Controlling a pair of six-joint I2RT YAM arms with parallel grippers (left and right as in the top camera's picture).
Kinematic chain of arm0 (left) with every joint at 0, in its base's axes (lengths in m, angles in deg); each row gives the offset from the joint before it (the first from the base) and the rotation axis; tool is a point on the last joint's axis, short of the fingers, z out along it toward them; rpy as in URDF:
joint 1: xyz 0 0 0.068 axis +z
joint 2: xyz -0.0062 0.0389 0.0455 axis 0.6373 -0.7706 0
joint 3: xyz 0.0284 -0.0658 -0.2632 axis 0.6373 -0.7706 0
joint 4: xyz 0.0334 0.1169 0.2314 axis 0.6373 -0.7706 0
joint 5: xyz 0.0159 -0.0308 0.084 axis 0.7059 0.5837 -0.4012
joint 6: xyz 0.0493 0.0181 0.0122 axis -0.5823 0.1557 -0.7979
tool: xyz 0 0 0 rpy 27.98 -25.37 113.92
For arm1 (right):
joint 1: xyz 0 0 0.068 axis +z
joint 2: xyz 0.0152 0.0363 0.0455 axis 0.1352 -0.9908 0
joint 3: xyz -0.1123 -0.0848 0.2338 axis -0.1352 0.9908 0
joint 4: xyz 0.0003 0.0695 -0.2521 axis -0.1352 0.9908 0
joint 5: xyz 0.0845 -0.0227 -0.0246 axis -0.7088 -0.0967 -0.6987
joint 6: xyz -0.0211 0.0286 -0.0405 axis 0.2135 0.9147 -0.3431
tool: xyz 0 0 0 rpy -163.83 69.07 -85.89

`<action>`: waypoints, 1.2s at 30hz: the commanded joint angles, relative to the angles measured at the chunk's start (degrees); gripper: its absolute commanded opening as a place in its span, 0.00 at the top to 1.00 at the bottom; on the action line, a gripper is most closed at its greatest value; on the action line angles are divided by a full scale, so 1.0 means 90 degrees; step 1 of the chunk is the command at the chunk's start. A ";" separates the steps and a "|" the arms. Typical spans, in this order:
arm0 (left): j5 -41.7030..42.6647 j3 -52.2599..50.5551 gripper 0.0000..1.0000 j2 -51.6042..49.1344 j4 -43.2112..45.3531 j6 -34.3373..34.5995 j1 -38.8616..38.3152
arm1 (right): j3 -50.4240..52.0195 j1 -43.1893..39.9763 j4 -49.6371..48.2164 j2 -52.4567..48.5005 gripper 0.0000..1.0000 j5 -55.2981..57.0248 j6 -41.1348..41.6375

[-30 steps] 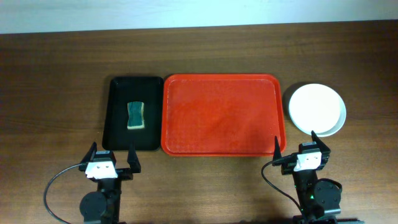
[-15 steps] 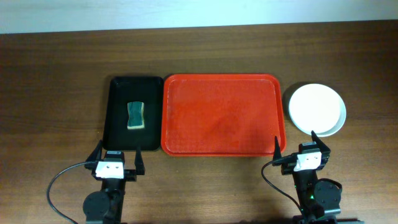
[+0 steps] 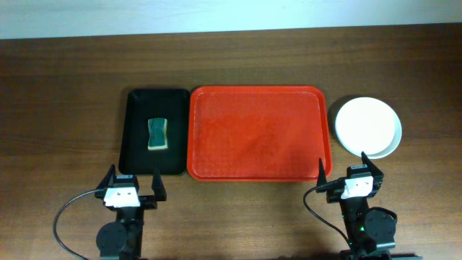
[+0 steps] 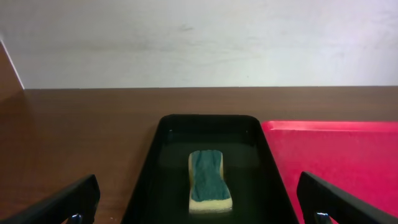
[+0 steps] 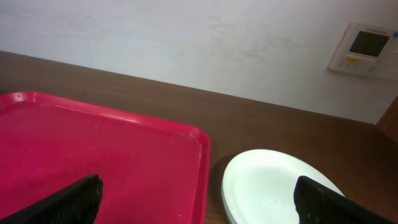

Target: Clean dirty plates on tray and stack at the side

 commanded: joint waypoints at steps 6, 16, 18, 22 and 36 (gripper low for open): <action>-0.0175 -0.0010 0.01 0.0036 -0.0010 0.0238 0.0000 | 0.0032 0.0027 0.0044 0.0036 0.01 -0.0034 -0.0041; -0.0138 -0.0010 0.01 0.0036 -0.0010 0.0364 0.0170 | 0.0032 0.0027 0.0044 0.0036 0.01 -0.0034 -0.0041; -0.0138 -0.0010 0.01 0.0036 -0.0010 0.0364 0.0170 | 0.0032 0.0027 0.0044 0.0036 0.01 -0.0034 -0.0041; -0.0138 -0.0010 0.01 0.0036 -0.0010 0.0364 0.0170 | 0.0032 0.0027 0.0044 0.0036 0.01 -0.0034 -0.0041; -0.0138 -0.0010 0.01 0.0036 -0.0010 0.0364 0.0170 | 0.0032 0.0027 0.0044 0.0036 0.01 -0.0034 -0.0041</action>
